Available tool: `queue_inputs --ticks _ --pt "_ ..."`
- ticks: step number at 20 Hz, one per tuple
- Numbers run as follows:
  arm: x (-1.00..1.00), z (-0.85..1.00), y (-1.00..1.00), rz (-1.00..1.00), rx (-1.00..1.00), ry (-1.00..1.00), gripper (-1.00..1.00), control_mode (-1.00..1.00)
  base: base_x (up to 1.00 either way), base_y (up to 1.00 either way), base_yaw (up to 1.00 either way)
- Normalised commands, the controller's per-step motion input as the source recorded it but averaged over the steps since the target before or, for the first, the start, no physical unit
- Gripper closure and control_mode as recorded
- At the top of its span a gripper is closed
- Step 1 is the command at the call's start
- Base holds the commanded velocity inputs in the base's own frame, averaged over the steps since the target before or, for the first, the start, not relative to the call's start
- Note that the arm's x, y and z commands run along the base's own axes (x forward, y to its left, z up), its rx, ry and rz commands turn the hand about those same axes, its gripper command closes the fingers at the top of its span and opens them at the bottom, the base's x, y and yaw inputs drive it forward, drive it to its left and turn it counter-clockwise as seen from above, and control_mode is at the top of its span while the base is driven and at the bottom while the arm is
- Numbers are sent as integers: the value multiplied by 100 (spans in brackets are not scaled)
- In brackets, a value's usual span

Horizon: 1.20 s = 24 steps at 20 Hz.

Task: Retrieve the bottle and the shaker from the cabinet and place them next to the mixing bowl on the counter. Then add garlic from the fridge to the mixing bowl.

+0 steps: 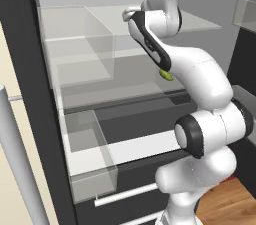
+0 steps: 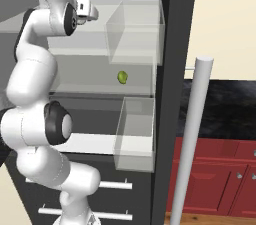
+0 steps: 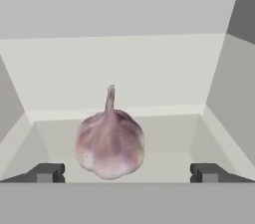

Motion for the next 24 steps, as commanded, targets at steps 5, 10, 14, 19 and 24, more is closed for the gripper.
queue_inputs --ticks 5,10,14,19,24 --pt "64 0 21 0 0 0 -100 -100 0 0 0" --pt "16 0 5 0 0 2 -100 -100 0 0 0" --pt "0 -6 2 0 0 1 -100 -100 0 0 0" --pt "0 -24 4 0 0 0 -100 -100 0 0 0" --pt "0 -23 1 0 0 -1 -100 -100 0 0 0"
